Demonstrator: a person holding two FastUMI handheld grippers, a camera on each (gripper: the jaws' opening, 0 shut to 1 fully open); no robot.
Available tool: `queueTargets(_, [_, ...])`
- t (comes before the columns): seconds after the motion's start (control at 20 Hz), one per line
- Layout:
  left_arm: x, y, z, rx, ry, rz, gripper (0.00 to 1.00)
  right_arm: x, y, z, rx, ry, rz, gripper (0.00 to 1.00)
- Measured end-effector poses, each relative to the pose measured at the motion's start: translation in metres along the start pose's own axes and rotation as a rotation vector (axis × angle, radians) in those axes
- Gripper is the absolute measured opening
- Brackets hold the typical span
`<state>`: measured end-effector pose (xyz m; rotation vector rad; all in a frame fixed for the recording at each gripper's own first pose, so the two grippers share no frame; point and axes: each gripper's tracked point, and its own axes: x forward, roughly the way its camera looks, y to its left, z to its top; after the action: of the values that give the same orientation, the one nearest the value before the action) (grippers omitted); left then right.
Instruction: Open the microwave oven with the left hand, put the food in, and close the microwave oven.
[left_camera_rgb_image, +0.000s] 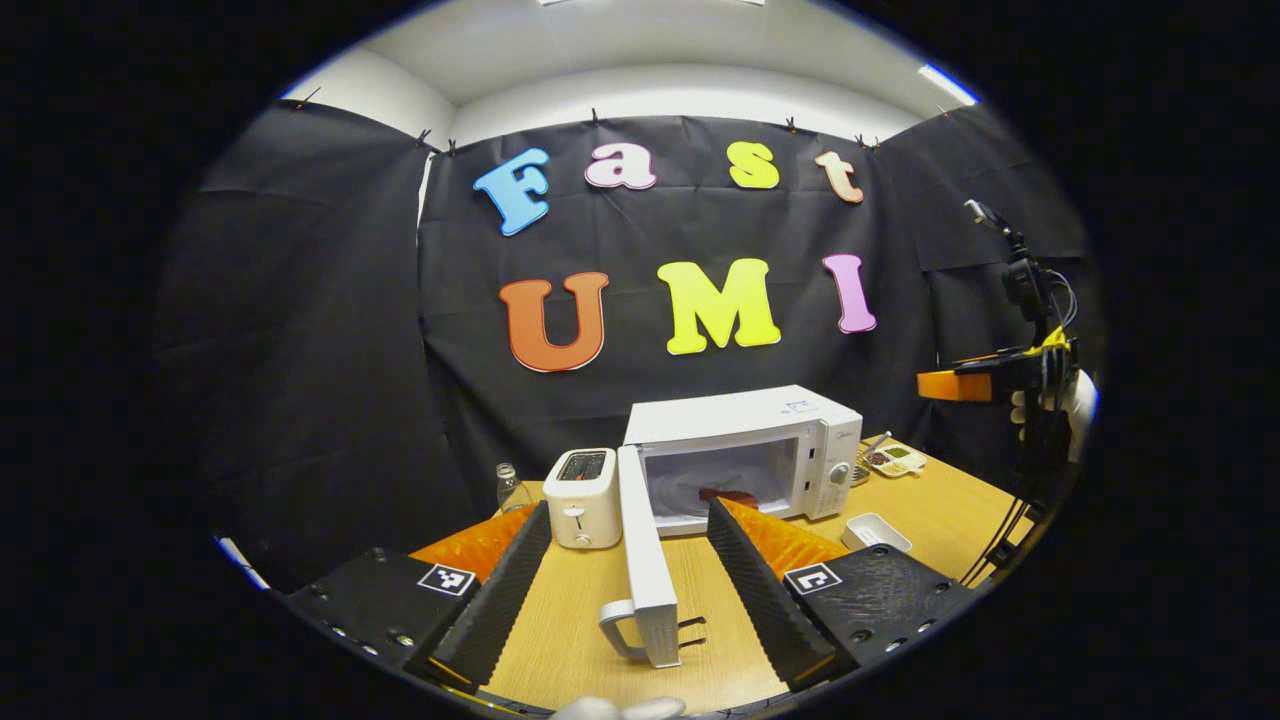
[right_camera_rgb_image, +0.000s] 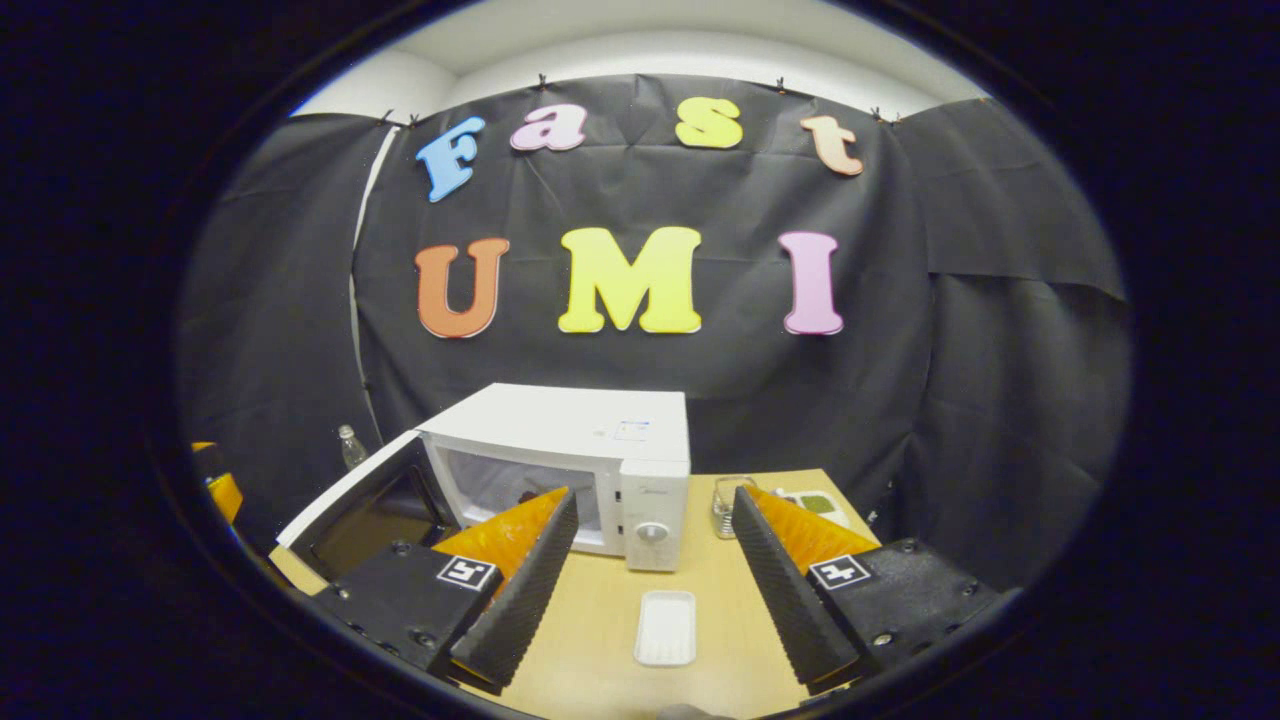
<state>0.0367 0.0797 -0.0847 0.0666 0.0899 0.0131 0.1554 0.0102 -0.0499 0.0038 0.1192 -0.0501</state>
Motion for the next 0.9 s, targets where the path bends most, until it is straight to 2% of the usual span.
queueTargets(0.2, [0.010, -0.014, 0.004, -0.011, -0.009, -0.034, 0.96, -0.047, -0.030, -0.005, -0.010, -0.003, -0.057, 0.99])
queueTargets(0.35, [0.014, -0.013, 0.006, -0.014, -0.019, -0.034, 0.96, -0.070, -0.040, -0.024, 0.009, 0.036, -0.077, 0.99])
queueTargets(0.4, [0.014, -0.014, 0.006, -0.020, -0.023, -0.041, 0.88, -0.074, -0.043, -0.027, 0.015, 0.045, -0.084, 0.99])
queueTargets(0.45, [0.016, -0.011, 0.005, -0.024, -0.024, -0.033, 0.95, -0.077, -0.045, -0.031, 0.013, 0.058, -0.092, 0.99])
queueTargets(0.5, [0.015, -0.010, 0.003, -0.023, -0.022, -0.039, 0.88, -0.080, -0.047, -0.033, 0.007, 0.067, -0.096, 0.99])
queueTargets(0.55, [0.015, -0.007, 0.002, -0.020, -0.025, -0.041, 0.73, -0.082, -0.046, -0.034, 0.008, 0.070, -0.096, 0.99])
queueTargets(0.65, [0.013, 0.012, 0.004, 0.003, -0.065, 0.025, 0.35, -0.084, -0.044, -0.036, 0.009, 0.081, -0.094, 0.99])
queueTargets(0.75, [0.018, 0.018, -0.009, 0.013, -0.053, 0.012, 0.01, -0.087, -0.042, -0.033, -0.002, 0.082, -0.091, 0.99])
queueTargets(0.8, [0.016, 0.022, -0.015, 0.016, -0.045, 0.018, 0.00, -0.088, -0.040, -0.032, -0.006, 0.082, -0.087, 0.91])
queueTargets(0.85, [0.020, 0.029, -0.023, 0.019, -0.036, 0.026, 0.00, -0.090, -0.038, -0.031, -0.006, 0.084, -0.081, 0.99])
queueTargets(0.9, [0.023, 0.040, -0.032, 0.028, -0.024, 0.046, 0.00, -0.093, -0.038, -0.030, -0.004, 0.084, -0.080, 0.99])
